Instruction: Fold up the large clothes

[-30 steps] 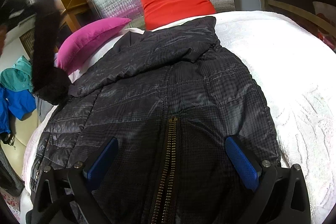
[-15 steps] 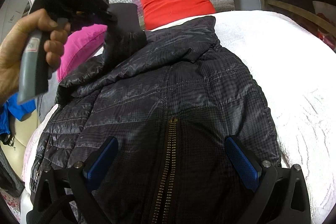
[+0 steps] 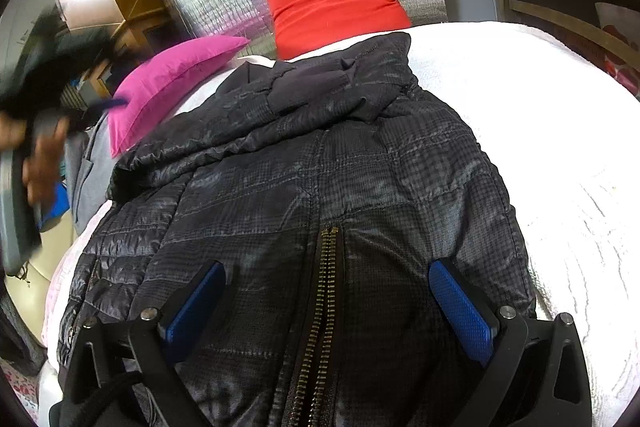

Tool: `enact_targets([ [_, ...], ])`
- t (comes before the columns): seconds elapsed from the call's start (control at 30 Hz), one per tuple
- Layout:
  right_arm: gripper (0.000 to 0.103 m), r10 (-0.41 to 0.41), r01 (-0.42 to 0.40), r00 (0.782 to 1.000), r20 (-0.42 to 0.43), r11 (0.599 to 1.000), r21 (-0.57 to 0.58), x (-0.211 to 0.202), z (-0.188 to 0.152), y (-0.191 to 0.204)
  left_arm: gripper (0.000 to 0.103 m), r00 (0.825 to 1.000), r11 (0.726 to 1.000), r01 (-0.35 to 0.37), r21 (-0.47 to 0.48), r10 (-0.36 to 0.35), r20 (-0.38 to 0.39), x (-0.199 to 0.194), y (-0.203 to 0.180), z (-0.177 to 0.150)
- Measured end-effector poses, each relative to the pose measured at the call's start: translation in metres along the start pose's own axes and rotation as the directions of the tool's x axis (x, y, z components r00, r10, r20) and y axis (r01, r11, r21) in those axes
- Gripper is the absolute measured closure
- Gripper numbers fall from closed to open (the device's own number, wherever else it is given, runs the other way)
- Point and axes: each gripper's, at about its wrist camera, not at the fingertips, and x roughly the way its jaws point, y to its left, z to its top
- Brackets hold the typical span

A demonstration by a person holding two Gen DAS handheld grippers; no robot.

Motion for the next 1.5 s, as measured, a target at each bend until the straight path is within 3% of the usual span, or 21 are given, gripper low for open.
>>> enact_targets([
  [0.13,0.0,0.005,-0.005,1.0,0.002,1.0,0.004,-0.001,0.0,-0.002,0.032,0.996,0.997,-0.048,-0.06,0.052,0.075,-0.02,0.06,-0.026],
  [0.23,0.0,0.007,-0.007,1.0,0.002,1.0,0.007,-0.004,-0.001,-0.002,0.032,0.988,0.983,-0.066,-0.171,0.088,0.126,-0.027,0.103,-0.033],
  [0.33,0.0,0.015,-0.012,0.999,-0.044,0.997,0.071,-0.011,0.008,-0.006,0.032,0.986,0.955,-0.039,-0.294,0.085,0.147,-0.026,0.14,-0.037],
  [0.4,0.0,0.07,-0.063,0.997,-0.045,0.987,0.15,-0.019,0.021,-0.006,0.032,0.983,0.944,-0.021,-0.328,0.079,0.163,-0.022,0.157,-0.042],
  [0.5,0.001,0.18,-0.176,0.984,0.002,0.956,0.233,-0.024,0.064,0.0,0.032,0.985,0.933,-0.021,-0.358,0.082,0.154,-0.013,0.171,-0.048],
  [0.6,0.0,0.28,-0.267,0.96,0.015,0.898,0.349,0.006,0.105,0.001,0.032,0.987,0.923,0.023,-0.384,0.04,0.156,-0.014,0.177,-0.045],
  [0.73,0.001,0.321,-0.266,0.947,-0.024,0.823,0.501,0.069,0.13,-0.002,0.032,0.979,0.933,-0.019,-0.358,0.09,0.183,-0.019,0.174,-0.044],
  [0.83,0.003,0.306,-0.226,0.951,-0.047,0.79,0.57,0.098,0.128,-0.004,0.032,0.975,0.91,-0.008,-0.414,0.1,0.201,-0.022,0.19,-0.042],
  [0.93,0.005,0.323,-0.261,0.946,-0.001,0.766,0.588,0.106,0.13,0.0,0.032,0.969,0.885,-0.015,-0.465,0.128,0.211,-0.024,0.206,-0.043],
  [1.1,0.007,0.303,-0.249,0.953,-0.008,0.8,0.546,0.107,0.137,0.012,0.032,0.968,0.858,-0.022,-0.513,0.147,0.204,-0.024,0.22,-0.043],
  [1.2,0.01,0.272,-0.205,0.961,-0.039,0.805,0.557,0.116,0.137,0.003,0.032,0.969,0.862,-0.031,-0.506,0.15,0.196,-0.019,0.219,-0.042],
  [1.3,0.046,0.239,-0.152,0.967,-0.091,0.822,0.549,0.127,0.141,-0.002,0.032,0.968,0.872,-0.037,-0.487,0.152,0.198,-0.018,0.214,-0.042],
  [1.33,0.071,0.201,-0.11,0.971,-0.129,0.857,0.503,0.128,0.147,0.004,0.032,0.969,0.876,-0.039,-0.481,0.151,0.197,-0.017,0.213,-0.042],
  [1.4,0.078,0.138,-0.079,0.982,-0.129,0.921,0.381,0.117,0.162,0.019,0.032,0.971,0.879,-0.052,-0.474,0.155,0.182,-0.012,0.212,-0.042],
  [1.47,0.082,0.041,-0.032,0.998,-0.052,0.987,0.159,0.089,0.184,0.055,0.032,0.973,0.877,-0.059,-0.476,0.156,0.168,-0.009,0.213,-0.042],
  [1.5,0.082,0.016,-0.015,1.0,-0.012,0.996,0.089,0.077,0.189,0.067,0.032,0.973,0.878,-0.058,-0.476,0.156,0.168,-0.008,0.212,-0.042],
])
